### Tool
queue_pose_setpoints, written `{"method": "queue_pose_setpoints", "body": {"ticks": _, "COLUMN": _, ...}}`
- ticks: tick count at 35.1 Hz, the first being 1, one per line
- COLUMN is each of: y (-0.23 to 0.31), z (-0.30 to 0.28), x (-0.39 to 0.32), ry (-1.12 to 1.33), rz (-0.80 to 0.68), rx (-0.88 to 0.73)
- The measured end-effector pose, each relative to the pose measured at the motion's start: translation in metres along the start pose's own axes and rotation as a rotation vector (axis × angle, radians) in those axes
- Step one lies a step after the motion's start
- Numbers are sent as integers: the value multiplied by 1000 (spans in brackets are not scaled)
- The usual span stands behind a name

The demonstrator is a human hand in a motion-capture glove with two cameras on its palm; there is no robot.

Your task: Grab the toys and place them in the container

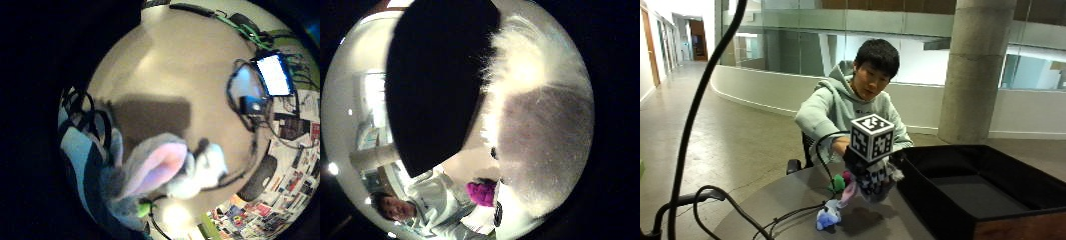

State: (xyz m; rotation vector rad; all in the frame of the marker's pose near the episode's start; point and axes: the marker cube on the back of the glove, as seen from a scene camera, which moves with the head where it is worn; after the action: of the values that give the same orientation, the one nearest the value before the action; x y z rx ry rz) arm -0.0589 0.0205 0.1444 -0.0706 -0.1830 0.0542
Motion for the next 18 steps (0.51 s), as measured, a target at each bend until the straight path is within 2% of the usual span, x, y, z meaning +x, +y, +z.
{"method": "queue_pose_setpoints", "body": {"ticks": 5, "y": 29, "z": -66, "x": -8, "ry": 65, "rz": -10, "rx": 51}}
{"method": "queue_pose_setpoints", "body": {"ticks": 9, "y": 50, "z": -125, "x": -28, "ry": 76, "rz": -41, "rx": 158}}
{"method": "queue_pose_setpoints", "body": {"ticks": 18, "y": 75, "z": -221, "x": -126, "ry": 96, "rz": -132, "rx": 451}}
